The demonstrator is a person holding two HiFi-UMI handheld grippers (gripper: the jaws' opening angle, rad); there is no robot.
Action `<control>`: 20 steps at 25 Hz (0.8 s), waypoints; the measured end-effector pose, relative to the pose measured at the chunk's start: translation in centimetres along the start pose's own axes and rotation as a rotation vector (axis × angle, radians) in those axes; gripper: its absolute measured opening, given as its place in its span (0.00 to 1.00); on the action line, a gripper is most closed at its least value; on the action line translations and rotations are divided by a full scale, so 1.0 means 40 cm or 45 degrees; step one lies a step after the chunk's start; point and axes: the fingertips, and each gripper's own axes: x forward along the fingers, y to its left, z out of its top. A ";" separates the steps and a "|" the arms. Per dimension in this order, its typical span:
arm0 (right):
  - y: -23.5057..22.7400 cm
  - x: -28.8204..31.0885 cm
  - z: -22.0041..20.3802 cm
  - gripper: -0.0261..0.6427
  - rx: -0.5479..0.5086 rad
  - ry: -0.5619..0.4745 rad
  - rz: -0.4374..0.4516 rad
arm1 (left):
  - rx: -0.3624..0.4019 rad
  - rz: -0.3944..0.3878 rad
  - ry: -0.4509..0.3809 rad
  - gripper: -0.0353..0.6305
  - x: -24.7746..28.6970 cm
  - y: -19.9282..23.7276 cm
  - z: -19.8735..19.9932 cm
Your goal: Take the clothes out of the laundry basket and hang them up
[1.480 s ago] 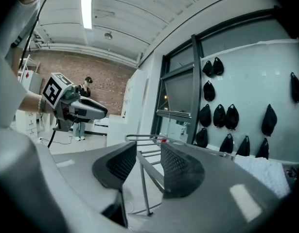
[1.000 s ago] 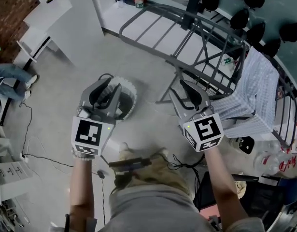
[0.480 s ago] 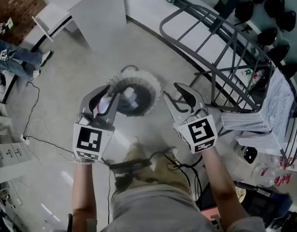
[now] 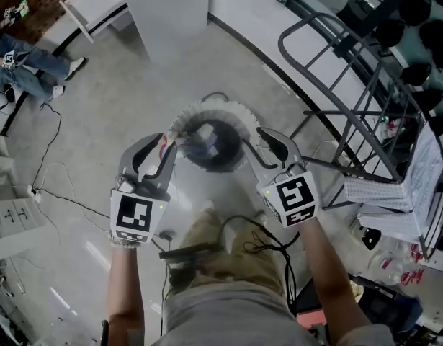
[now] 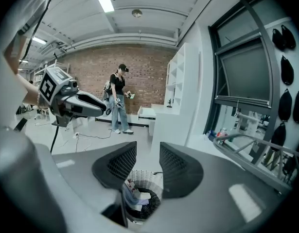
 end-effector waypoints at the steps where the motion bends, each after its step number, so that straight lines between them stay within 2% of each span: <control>1: 0.009 0.020 -0.002 0.25 -0.013 0.012 0.013 | -0.009 0.009 0.006 0.20 -0.003 0.015 -0.015; 7: 0.071 0.135 -0.018 0.25 -0.094 0.071 0.134 | -0.073 0.079 0.052 0.20 -0.021 0.078 -0.120; 13: 0.128 0.252 -0.054 0.25 -0.159 0.118 0.281 | -0.183 0.156 0.097 0.20 -0.032 0.118 -0.216; 16: 0.151 0.311 -0.081 0.25 -0.196 0.142 0.361 | -0.258 0.205 0.149 0.20 -0.021 0.135 -0.274; 20: 0.172 0.387 -0.119 0.25 -0.226 0.180 0.450 | -0.292 0.242 0.196 0.20 0.008 0.153 -0.338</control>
